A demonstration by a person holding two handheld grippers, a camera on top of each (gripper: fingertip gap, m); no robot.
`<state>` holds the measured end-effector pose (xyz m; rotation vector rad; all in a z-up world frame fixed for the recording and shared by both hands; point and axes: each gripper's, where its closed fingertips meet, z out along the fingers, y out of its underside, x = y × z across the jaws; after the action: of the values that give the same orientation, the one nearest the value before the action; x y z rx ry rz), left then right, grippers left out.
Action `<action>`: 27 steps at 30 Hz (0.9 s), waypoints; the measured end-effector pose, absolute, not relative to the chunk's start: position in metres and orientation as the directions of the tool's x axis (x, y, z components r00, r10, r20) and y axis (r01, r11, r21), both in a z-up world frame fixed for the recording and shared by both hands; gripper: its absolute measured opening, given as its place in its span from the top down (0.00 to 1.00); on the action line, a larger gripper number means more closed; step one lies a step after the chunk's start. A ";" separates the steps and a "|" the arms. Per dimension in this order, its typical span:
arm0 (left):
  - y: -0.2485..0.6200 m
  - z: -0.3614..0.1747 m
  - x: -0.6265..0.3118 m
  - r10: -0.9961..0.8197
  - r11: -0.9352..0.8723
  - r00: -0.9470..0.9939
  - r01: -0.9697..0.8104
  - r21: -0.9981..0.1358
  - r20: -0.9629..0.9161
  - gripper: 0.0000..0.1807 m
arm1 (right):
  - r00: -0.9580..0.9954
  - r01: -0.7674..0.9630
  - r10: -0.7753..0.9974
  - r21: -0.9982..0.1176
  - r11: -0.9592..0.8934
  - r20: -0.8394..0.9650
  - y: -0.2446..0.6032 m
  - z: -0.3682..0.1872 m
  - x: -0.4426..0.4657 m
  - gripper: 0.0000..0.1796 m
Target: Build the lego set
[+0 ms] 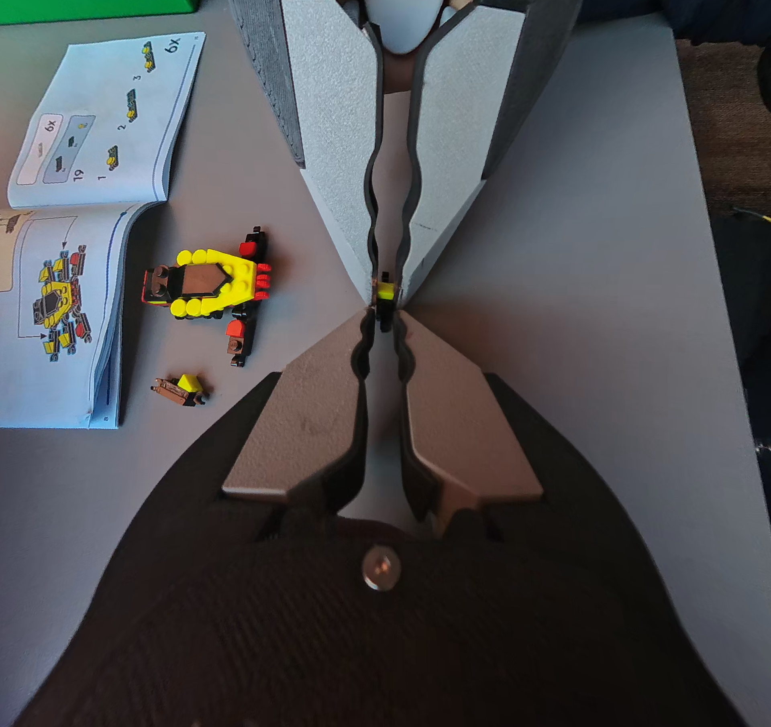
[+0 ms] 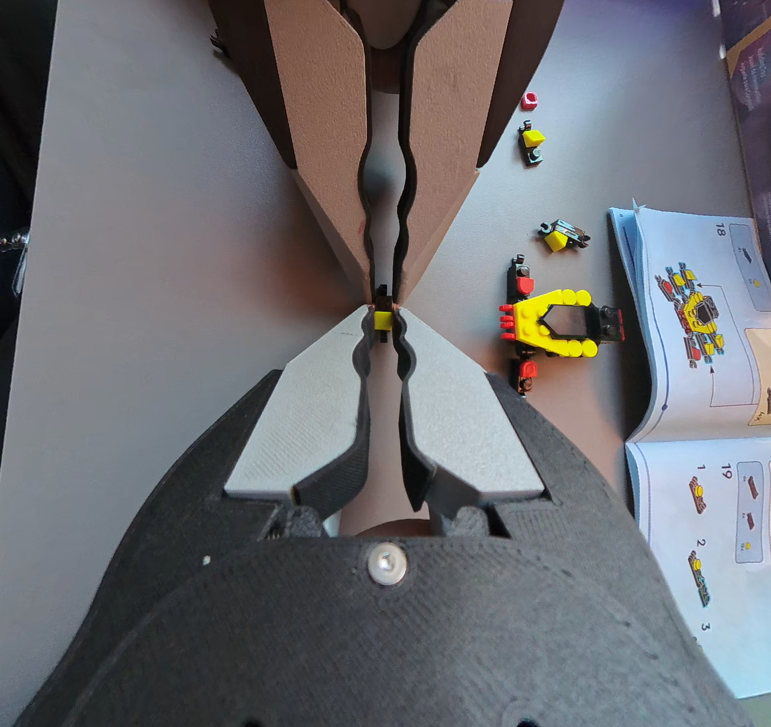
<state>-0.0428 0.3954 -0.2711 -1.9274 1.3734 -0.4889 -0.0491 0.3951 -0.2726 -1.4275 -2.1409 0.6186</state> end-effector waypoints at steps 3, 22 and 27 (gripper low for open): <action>0.395 -0.271 -0.043 -0.927 -0.185 0.364 -0.657 -0.731 -0.093 0.97 | -0.332 0.711 0.933 -0.612 0.346 0.142 0.395 -0.273 -0.049 0.96; 0.397 -0.273 -0.043 -0.916 -0.293 0.401 -0.628 -0.721 0.024 0.97 | -0.340 0.693 0.937 -0.650 0.310 0.084 0.395 -0.273 -0.049 0.97; 0.397 -0.273 -0.044 -0.917 -0.278 0.399 -0.639 -0.718 0.000 0.97 | -0.316 0.700 0.944 -0.648 0.299 0.094 0.403 -0.271 -0.043 0.92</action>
<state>-0.0436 0.3973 -0.2730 -2.0187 1.3233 -0.5600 -0.0429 0.4033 -0.2712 -1.4619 -2.1088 0.7005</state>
